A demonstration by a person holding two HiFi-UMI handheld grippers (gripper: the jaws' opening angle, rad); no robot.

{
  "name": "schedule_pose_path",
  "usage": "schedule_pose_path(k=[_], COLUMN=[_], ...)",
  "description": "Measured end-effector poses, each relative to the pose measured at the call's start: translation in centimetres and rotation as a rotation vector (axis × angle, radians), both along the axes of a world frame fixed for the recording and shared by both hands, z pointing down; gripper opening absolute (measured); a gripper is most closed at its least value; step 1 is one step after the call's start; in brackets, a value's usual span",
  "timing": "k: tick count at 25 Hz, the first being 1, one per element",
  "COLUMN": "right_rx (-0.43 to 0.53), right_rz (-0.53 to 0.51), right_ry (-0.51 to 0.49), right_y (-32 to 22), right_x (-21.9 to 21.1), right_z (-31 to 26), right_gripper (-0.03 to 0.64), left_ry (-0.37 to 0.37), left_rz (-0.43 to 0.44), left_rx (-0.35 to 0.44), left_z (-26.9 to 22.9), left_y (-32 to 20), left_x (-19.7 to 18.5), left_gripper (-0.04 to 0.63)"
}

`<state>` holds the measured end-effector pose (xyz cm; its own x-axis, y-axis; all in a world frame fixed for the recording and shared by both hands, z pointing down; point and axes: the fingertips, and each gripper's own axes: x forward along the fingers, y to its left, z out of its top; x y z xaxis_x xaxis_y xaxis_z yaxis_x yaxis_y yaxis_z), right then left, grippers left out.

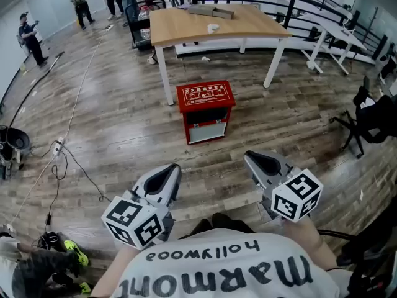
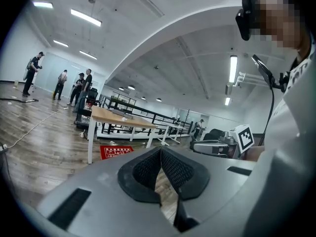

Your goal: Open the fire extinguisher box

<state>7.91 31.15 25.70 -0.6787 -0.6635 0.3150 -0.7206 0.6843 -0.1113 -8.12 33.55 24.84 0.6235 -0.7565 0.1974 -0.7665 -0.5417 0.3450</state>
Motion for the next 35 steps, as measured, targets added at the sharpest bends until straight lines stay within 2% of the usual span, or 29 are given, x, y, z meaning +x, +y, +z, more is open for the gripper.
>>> schedule_pose_path(k=[8, 14, 17, 27, 35], right_rx=[-0.005, -0.067, -0.078, -0.121, -0.137], right_rz=[0.026, 0.044, 0.034, 0.028, -0.018], right_ry=[-0.020, 0.114, 0.109, 0.088, 0.135], right_y=[0.5, 0.2, 0.3, -0.1, 0.3], right_x=[0.6, 1.1, 0.8, 1.4, 0.7], right_z=[-0.3, 2.2, 2.4, 2.6, 3.4], right_gripper=[0.012, 0.011, 0.011, 0.011, 0.011], left_ry=[0.057, 0.017, -0.008, -0.001, 0.003], left_rz=[0.019, 0.020, 0.022, -0.011, -0.040], left_rx=[0.002, -0.004, -0.013, -0.052, -0.061], left_z=[-0.6, 0.3, 1.0, 1.6, 1.6], left_y=[-0.7, -0.8, -0.5, 0.5, 1.2], left_x=[0.3, 0.8, 0.8, 0.3, -0.1], left_gripper=[0.006, 0.006, 0.006, 0.006, 0.006])
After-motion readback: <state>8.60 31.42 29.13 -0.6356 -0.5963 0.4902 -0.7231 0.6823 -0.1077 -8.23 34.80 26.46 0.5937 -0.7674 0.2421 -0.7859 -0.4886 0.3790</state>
